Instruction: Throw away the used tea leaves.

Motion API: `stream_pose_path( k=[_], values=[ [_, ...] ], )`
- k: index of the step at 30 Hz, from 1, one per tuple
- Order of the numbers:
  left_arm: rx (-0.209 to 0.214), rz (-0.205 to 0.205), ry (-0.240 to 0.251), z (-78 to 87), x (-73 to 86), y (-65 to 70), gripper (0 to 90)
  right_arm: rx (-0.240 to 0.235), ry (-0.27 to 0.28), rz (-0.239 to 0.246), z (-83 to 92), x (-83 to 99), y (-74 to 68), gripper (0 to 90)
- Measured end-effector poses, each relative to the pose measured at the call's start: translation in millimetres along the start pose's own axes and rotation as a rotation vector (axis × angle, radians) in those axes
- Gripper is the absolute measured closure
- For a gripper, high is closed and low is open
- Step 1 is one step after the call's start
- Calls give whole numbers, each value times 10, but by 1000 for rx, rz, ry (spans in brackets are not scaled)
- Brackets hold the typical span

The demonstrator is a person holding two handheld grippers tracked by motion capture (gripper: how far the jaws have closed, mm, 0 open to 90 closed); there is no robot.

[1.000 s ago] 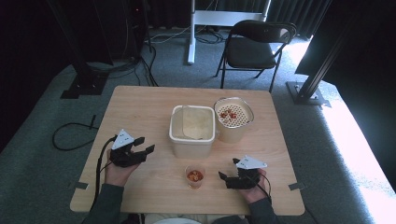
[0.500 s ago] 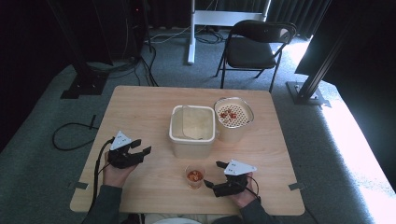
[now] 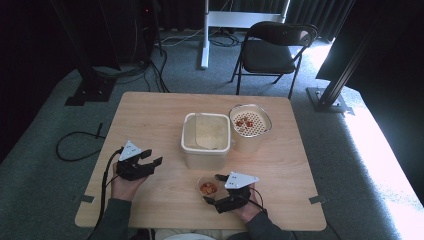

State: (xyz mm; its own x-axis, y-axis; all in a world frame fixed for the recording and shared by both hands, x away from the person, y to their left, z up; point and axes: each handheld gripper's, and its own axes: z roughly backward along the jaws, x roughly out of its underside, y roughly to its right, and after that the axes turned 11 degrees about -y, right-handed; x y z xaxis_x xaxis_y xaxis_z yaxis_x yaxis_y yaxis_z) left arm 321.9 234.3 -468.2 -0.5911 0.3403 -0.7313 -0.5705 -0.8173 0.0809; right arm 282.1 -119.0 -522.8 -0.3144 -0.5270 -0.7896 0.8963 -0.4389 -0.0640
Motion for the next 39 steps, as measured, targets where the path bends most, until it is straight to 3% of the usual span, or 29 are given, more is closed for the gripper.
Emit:
stream_pose_path(
  k=[6, 15, 27, 39],
  values=[
    [-3, 4, 0, 13, 16, -22, 447, -21, 23, -2, -128, -50, 9, 269],
    [-9, 22, -3, 16, 77, -76, 447, 58, 37, -11, -83, -25, 45, 316],
    [-16, 31, -24, -89, 173, -117, 451, 167, 42, -83, 154, 72, 245, 321],
    [-49, 53, -41, -189, 292, -196, 452, 280, 52, -145, 441, 159, 487, 322]
  ],
)
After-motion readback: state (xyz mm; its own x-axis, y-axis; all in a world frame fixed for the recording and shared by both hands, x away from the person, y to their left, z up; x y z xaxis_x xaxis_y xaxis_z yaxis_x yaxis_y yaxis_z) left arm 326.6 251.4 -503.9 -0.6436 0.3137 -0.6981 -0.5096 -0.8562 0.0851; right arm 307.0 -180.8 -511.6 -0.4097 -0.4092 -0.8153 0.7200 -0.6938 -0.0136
